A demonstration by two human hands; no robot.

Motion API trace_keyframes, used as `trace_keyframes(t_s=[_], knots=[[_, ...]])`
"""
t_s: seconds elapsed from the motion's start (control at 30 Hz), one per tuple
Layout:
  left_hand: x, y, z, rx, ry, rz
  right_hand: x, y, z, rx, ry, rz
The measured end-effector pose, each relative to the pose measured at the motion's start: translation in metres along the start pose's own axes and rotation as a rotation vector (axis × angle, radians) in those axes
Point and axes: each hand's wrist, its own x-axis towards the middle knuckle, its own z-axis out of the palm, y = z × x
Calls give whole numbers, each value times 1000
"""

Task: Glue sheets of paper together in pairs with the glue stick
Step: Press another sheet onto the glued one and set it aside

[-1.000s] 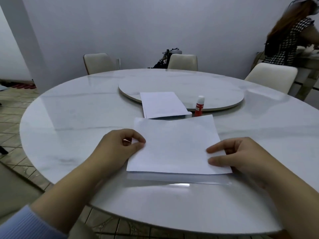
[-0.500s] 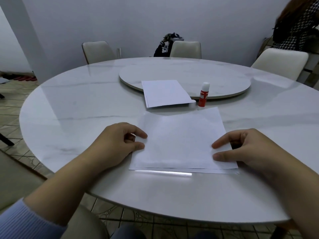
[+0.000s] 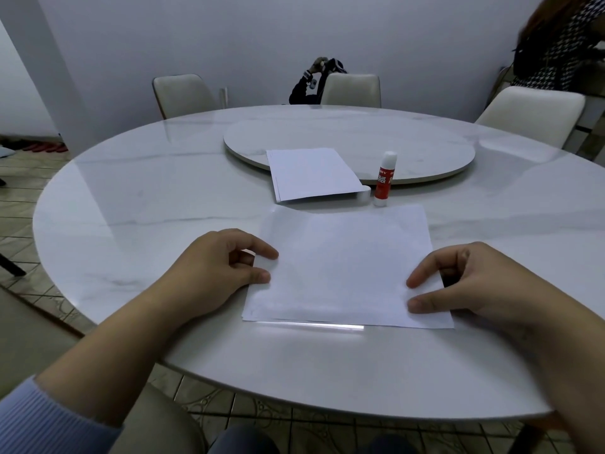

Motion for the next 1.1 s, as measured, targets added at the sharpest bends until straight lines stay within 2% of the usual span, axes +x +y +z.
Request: trace_keyframes(t_s=[0.47,0.63,0.73,0.77,0.87,0.93,1.03,1.1], knots=[[0,-2,-3,47,-62,27,3,5,-1,-104,12,7],[3,5,-5,333,-207,24,1,0,0,-196,39,25],[2,14,-6,488,-270,2,-4,-10,-1,-531,189,24],[2,18,-5,498,-258,13,-3,-13,-3,-572,263,0],[9,32,13,387,-88,49,11,-26,6,-460,440,-172],[18,43,34,392,-43,71,29,-31,27,-510,381,-220],[26,39,61,542,-152,56,45,-18,65,-765,122,-153],[30,28,64,605,-220,20,50,-6,70,-855,61,-117]])
